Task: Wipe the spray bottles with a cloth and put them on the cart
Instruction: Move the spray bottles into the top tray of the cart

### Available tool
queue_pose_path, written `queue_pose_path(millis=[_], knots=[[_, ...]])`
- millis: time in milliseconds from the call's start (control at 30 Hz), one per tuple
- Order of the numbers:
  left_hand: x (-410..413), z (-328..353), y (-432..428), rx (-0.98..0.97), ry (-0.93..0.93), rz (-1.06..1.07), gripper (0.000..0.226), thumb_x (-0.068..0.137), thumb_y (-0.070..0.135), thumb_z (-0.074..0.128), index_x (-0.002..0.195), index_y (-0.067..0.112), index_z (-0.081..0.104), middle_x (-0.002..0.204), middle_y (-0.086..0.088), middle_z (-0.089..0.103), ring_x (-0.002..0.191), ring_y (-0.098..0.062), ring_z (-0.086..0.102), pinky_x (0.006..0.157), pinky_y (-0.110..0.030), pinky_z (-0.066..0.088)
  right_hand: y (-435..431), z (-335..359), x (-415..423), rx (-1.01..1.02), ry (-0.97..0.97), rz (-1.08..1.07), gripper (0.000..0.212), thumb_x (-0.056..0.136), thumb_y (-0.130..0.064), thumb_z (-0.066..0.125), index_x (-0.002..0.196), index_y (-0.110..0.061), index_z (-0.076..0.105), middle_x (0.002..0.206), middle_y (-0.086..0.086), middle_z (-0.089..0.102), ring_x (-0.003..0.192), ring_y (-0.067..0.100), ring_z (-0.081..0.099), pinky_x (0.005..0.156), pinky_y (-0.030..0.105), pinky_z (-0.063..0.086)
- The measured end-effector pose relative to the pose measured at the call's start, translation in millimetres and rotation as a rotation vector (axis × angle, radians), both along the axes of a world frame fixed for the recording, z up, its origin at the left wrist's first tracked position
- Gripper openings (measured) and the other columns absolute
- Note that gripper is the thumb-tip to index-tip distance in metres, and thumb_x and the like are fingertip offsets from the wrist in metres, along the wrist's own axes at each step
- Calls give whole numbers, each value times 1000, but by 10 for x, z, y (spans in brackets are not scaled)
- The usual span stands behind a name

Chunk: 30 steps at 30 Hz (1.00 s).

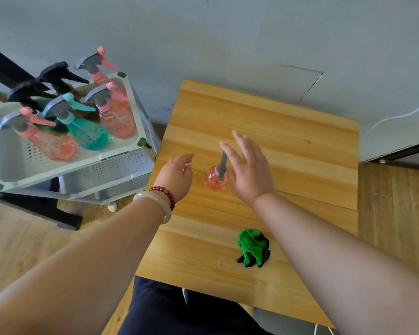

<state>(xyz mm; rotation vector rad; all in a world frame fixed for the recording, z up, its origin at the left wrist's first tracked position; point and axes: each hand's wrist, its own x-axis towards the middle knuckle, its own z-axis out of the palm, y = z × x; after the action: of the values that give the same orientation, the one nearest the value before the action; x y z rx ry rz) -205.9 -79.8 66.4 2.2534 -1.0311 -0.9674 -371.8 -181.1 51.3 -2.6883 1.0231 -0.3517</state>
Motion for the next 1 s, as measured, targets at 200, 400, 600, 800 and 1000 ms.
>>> queue_pose_path(millis=[200,400,600,800,1000], knots=[[-21,-42,107,22,30,4,40,104,16,43,143,17,48,142,-2,53,130,-18,49,104,-30,39,-175,27,167,-117,108,194,19,69,-18,84,87,-14,77,90,7,70,105,37,65,109,50,32],[-21,7,111,-3,6,-25,40,104,17,44,143,16,49,142,-4,52,130,-19,49,103,-30,39,-30,57,297,172,180,8,22,93,-28,65,106,-11,71,101,8,61,99,33,56,90,35,25],[13,96,51,-54,-49,-142,49,101,21,52,149,20,41,150,-2,43,134,-20,44,105,-30,37,97,91,144,215,103,-144,65,89,-44,67,144,-16,47,135,7,52,126,30,45,101,43,35],[-96,125,-209,23,-184,-448,51,102,24,48,151,24,35,152,1,41,132,-25,45,104,-40,43,220,90,-47,317,186,-327,76,92,-34,66,155,-18,25,145,4,43,135,27,37,107,41,35],[-68,56,-203,5,-168,-410,25,104,16,42,119,12,62,111,-7,54,99,-29,57,77,-35,44,345,88,-31,328,261,-337,70,96,-37,60,154,-21,25,146,2,42,134,25,37,107,39,35]])
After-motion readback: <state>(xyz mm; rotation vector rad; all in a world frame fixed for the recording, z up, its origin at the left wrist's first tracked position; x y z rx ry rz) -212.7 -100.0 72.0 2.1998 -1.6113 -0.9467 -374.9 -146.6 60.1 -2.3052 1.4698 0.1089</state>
